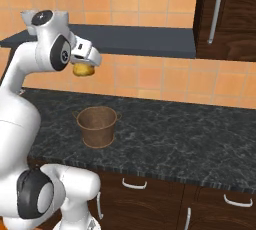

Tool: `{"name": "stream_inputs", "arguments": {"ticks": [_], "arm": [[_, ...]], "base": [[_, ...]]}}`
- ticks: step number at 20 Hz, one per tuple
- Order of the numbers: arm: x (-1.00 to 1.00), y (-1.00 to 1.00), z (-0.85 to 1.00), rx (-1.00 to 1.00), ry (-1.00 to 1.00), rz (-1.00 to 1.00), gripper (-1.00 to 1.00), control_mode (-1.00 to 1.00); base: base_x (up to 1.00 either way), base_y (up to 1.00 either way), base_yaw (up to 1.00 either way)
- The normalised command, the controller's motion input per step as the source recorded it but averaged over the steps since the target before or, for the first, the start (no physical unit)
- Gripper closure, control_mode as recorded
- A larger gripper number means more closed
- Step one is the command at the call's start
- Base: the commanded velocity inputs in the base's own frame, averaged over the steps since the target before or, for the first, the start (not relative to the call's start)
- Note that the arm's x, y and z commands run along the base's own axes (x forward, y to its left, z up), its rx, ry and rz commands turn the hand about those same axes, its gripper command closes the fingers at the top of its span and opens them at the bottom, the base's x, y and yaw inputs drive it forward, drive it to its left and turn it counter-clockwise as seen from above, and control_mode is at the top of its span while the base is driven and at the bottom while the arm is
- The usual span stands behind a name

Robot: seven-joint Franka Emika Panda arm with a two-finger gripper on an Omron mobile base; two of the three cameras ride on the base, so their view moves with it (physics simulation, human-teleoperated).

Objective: Open the cabinet, pick up the bread from the cabinet and place it in the basket. Then move the basket to the dining counter.

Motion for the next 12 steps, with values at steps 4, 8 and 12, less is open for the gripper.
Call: {"name": "stream_inputs", "arguments": {"ticks": [4, 8, 12], "arm": [[-0.11, -0.01, -1.00, 0.00, 0.23, 0.00, 1.00, -1.00], [0.39, -0.04, -1.00, 0.00, 0.08, 0.02, 1.00, -1.00], [0.17, -0.01, -1.00, 0.00, 0.10, 0.04, 1.00, -1.00]], "base": [[0.00, 0.00, 0.00], [0.00, 0.00, 0.00], [0.00, 0.00, 0.00]]}}
